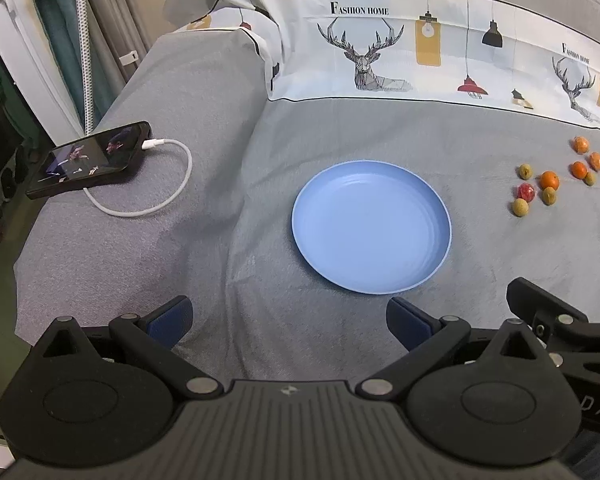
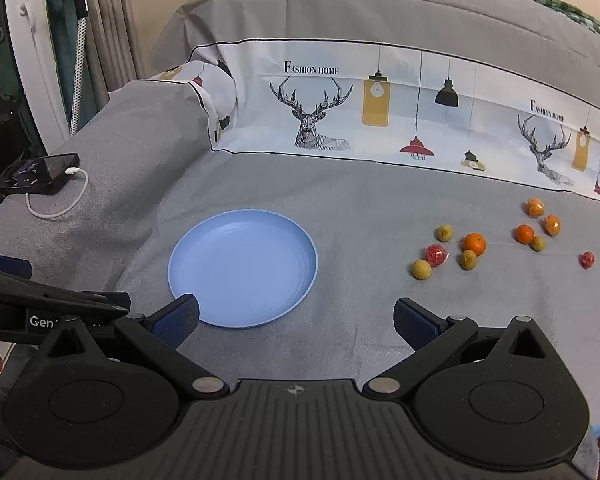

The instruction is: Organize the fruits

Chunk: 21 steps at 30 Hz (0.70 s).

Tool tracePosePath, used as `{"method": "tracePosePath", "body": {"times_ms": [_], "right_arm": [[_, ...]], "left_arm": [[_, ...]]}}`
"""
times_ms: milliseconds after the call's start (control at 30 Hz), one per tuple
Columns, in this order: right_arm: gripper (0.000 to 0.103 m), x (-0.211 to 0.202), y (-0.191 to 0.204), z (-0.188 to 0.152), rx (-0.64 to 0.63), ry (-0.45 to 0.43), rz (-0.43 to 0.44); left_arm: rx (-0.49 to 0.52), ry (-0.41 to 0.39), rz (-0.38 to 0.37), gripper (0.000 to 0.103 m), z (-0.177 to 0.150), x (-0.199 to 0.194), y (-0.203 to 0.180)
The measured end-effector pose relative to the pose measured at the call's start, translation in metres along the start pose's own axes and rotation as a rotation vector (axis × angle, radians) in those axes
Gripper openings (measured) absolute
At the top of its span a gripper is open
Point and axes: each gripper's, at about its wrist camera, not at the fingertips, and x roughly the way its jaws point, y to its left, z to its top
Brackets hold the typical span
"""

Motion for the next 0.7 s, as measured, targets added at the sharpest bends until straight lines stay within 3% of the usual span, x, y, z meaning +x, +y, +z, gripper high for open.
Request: {"method": "tracePosePath", "body": {"times_ms": [400, 700], "right_arm": [[0.103, 0.011, -0.015, -0.002, 0.041, 0.013, 0.023], [0.103, 0.020, -0.065, -0.005, 0.135, -0.033, -0.040]], "left_arm": [[0.033, 0.023, 0.025, 0.103, 0.008, 0.004, -0.014], [0.108, 0.042, 0.011, 0.103, 0.023, 0.017, -0.059]]}}
